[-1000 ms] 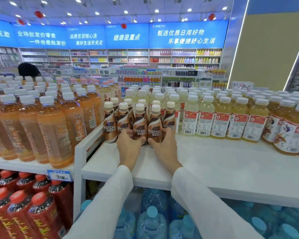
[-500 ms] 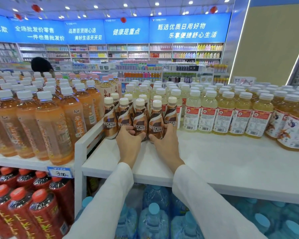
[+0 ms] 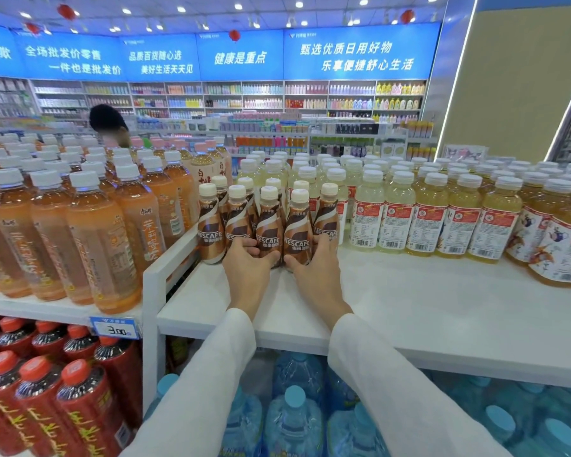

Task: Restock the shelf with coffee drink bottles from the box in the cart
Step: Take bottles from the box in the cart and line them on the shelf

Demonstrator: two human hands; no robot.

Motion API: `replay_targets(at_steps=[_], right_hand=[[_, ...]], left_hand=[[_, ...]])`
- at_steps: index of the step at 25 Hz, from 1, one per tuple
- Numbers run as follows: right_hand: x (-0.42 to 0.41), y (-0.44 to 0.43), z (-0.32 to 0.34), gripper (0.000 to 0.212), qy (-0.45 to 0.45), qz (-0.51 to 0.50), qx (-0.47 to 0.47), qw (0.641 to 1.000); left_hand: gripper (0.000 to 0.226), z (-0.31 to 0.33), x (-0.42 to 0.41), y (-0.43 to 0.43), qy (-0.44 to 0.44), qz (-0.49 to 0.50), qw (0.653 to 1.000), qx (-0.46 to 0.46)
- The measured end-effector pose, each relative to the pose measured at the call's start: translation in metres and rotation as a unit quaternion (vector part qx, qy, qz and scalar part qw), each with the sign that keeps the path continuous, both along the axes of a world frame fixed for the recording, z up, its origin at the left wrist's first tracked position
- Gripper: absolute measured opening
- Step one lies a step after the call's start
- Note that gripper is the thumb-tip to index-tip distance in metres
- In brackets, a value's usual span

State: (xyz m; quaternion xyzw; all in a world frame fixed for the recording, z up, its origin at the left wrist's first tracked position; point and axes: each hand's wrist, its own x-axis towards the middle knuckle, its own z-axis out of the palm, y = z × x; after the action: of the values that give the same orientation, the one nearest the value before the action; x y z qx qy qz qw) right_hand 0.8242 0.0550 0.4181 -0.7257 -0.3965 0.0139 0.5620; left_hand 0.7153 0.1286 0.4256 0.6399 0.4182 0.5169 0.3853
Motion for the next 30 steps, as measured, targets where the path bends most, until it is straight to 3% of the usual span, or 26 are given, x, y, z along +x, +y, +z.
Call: replay_targets(at_steps=[6, 11, 15, 19, 26, 30], right_hand=[[-0.002, 0.003, 0.002, 0.057, -0.004, -0.01, -0.021, 1.0], [-0.008, -0.019, 0.007, 0.072, 0.037, 0.035, -0.029, 0.998], [-0.02, -0.078, 0.015, 0.047, 0.014, 0.05, -0.051, 0.997], [-0.046, -0.144, 0.007, 0.036, 0.001, 0.098, -0.051, 0.994], [-0.124, -0.213, -0.061, 0.026, 0.0, 0.26, -0.072, 0.963], [-0.18, -0.22, -0.134, 0.031, 0.022, 0.317, -0.152, 0.936]], left_hand=[[0.048, -0.001, 0.001, 0.0, -0.002, 0.0, 1.0, -0.01], [0.046, 0.001, -0.007, -0.01, 0.02, -0.003, 1.0, -0.019], [0.041, 0.005, -0.037, -0.042, 0.085, 0.004, 0.996, -0.011], [0.037, -0.006, -0.085, -0.097, 0.12, 0.027, 0.992, 0.034], [0.031, -0.093, -0.207, -0.213, 0.148, 0.152, 0.977, 0.007], [0.028, -0.145, -0.284, -0.273, 0.172, 0.228, 0.953, -0.101]])
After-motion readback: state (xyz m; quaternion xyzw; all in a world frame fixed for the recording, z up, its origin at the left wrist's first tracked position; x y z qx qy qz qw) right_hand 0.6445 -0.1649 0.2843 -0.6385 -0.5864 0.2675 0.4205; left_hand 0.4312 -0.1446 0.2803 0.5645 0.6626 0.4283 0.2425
